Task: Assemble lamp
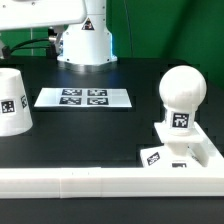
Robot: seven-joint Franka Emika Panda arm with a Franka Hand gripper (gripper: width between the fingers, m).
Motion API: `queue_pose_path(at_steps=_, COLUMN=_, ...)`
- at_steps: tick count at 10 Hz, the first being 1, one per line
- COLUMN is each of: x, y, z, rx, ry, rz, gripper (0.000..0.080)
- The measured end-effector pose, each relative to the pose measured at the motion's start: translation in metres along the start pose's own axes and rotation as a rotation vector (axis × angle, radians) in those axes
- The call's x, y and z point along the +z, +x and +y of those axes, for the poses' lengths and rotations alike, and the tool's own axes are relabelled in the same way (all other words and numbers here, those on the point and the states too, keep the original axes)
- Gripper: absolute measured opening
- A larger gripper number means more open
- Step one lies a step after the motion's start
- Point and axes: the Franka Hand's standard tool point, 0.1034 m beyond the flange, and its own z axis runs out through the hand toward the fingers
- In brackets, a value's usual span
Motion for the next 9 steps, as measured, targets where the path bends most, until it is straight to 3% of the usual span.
queue_pose_path(at_steps=6, x=0.034, y=0.004, z=0.001, rx=-0.021, ry=-0.019, rz=-0.034, gripper=0.0699)
queue_pose_path(at_steps=8, x=0.037, y=0.005, z=-0.003, rx=-0.030, ry=-0.025, rz=-0.029, gripper=0.0699)
queue_pose_path(at_steps=9, x=0.037, y=0.005, z=-0.002, rx=-0.031, ry=-0.024, rz=-0.030, gripper=0.0578)
